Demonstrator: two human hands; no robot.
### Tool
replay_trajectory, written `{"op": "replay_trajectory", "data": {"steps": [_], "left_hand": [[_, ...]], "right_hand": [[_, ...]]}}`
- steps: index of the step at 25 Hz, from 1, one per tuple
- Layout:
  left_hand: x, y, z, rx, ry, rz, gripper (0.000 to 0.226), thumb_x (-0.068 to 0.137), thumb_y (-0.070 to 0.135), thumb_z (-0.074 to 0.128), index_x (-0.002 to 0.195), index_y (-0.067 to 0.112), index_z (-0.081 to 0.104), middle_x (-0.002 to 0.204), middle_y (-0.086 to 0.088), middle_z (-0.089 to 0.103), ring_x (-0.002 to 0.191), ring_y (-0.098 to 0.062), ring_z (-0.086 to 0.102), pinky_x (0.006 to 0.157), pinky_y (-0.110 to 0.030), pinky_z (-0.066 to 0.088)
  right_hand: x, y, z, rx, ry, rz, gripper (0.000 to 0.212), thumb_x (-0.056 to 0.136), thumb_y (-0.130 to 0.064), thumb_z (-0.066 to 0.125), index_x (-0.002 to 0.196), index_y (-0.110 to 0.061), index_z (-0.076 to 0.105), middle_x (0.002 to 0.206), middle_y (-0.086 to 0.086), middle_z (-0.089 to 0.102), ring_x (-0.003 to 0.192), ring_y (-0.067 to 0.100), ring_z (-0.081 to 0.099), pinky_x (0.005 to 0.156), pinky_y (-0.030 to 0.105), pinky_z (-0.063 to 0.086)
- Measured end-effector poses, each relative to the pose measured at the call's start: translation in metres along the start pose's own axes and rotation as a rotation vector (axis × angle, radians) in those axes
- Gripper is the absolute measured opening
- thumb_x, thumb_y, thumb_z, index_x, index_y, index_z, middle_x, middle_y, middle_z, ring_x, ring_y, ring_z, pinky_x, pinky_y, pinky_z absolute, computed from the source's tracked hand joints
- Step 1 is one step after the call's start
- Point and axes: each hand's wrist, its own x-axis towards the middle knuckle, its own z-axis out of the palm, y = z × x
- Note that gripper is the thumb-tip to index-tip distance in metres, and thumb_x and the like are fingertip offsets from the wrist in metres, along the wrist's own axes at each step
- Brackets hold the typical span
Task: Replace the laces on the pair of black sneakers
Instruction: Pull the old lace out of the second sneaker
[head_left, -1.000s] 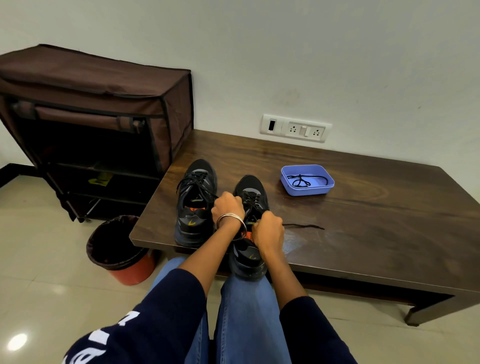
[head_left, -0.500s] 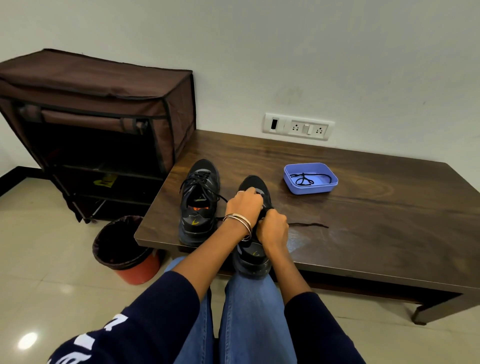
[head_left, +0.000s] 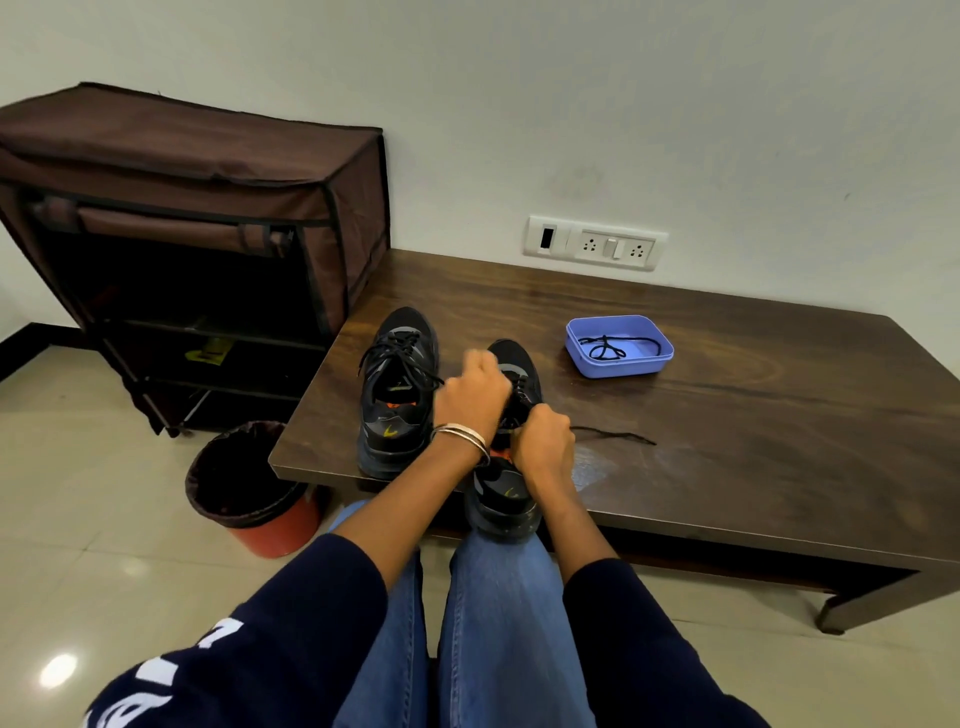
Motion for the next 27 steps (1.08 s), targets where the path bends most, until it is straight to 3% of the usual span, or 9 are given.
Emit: {"op": "replay_trajectory", "data": {"steps": [4,6,9,11,13,19,21,24,27], "left_hand": [[0.018,-0.014,-0.009,-0.443,0.028,-0.504,0.025,0.098,0.014,0.039,0.111,0.001,0.055,0.116,-0.016,0.057,0.099,-0.037,0.06,0.068,-0.039,0.041],[0.011,-0.009,-0.015,-0.378,0.026,-0.353,0.027,0.092,0.012,0.049,0.119,0.01,0.054,0.123,-0.014,0.052,0.105,-0.035,0.055,0.075,-0.04,0.044],[0.007,0.0,-0.007,-0.164,0.144,0.143,0.025,0.081,0.016,0.062,0.105,0.018,0.068,0.117,-0.006,0.054,0.107,-0.03,0.05,0.079,-0.041,0.047],[0.009,0.006,-0.002,0.028,-0.094,0.33,0.023,0.088,0.022,0.057,0.108,0.019,0.069,0.118,-0.003,0.056,0.11,-0.029,0.05,0.086,-0.043,0.045],[0.005,0.01,0.003,0.172,-0.283,0.308,0.027,0.096,0.019,0.048,0.118,0.018,0.064,0.122,-0.004,0.056,0.113,-0.029,0.051,0.086,-0.043,0.046],[0.005,0.01,0.009,0.077,-0.18,0.179,0.027,0.097,0.024,0.042,0.105,0.012,0.065,0.113,-0.002,0.059,0.115,-0.025,0.048,0.085,-0.039,0.04],[0.014,0.002,0.005,-0.375,-0.139,-0.054,0.024,0.092,0.025,0.048,0.09,0.01,0.066,0.1,-0.006,0.066,0.103,-0.027,0.058,0.083,-0.038,0.043],[0.031,-0.007,-0.025,-1.607,-0.009,-0.555,0.016,0.093,0.012,0.045,0.082,0.004,0.053,0.074,-0.011,0.064,0.061,-0.024,0.066,0.064,-0.037,0.055],[0.038,-0.01,-0.044,-1.802,-0.036,-0.559,0.009,0.092,0.004,0.043,0.085,0.008,0.049,0.061,-0.003,0.051,0.042,-0.014,0.045,0.046,-0.029,0.045]], "right_hand": [[0.001,0.0,0.004,0.007,0.008,-0.003,0.018,0.094,-0.015,0.053,0.101,0.0,0.061,0.108,0.021,0.064,0.098,0.038,0.062,0.074,0.04,0.05],[0.001,-0.001,0.004,0.01,0.01,0.006,0.018,0.093,-0.015,0.054,0.1,0.0,0.061,0.107,0.021,0.064,0.097,0.039,0.062,0.073,0.04,0.05],[0.001,0.001,0.003,0.01,0.007,0.018,0.017,0.093,-0.014,0.053,0.1,-0.001,0.06,0.108,0.021,0.063,0.097,0.039,0.062,0.072,0.041,0.05],[0.0,0.001,0.003,-0.008,0.001,0.013,0.015,0.095,-0.012,0.048,0.099,-0.002,0.058,0.108,0.02,0.062,0.097,0.038,0.061,0.073,0.041,0.048],[0.0,0.001,0.003,-0.009,-0.004,0.006,0.015,0.096,-0.013,0.046,0.099,-0.003,0.058,0.108,0.019,0.062,0.097,0.037,0.061,0.073,0.041,0.048],[0.0,0.001,0.002,-0.006,-0.007,0.016,0.017,0.095,-0.015,0.049,0.101,-0.003,0.06,0.108,0.018,0.063,0.098,0.036,0.062,0.074,0.041,0.05],[0.001,0.0,0.003,0.006,0.003,0.016,0.017,0.092,-0.018,0.055,0.1,-0.003,0.061,0.107,0.018,0.065,0.098,0.037,0.062,0.074,0.041,0.051],[0.001,-0.001,0.004,0.009,0.028,0.022,0.017,0.093,-0.015,0.054,0.102,-0.002,0.062,0.107,0.019,0.065,0.098,0.038,0.063,0.073,0.041,0.052],[0.0,0.0,0.003,0.006,0.029,0.01,0.017,0.094,-0.013,0.053,0.102,-0.001,0.062,0.107,0.02,0.065,0.098,0.038,0.063,0.07,0.039,0.05]]}}
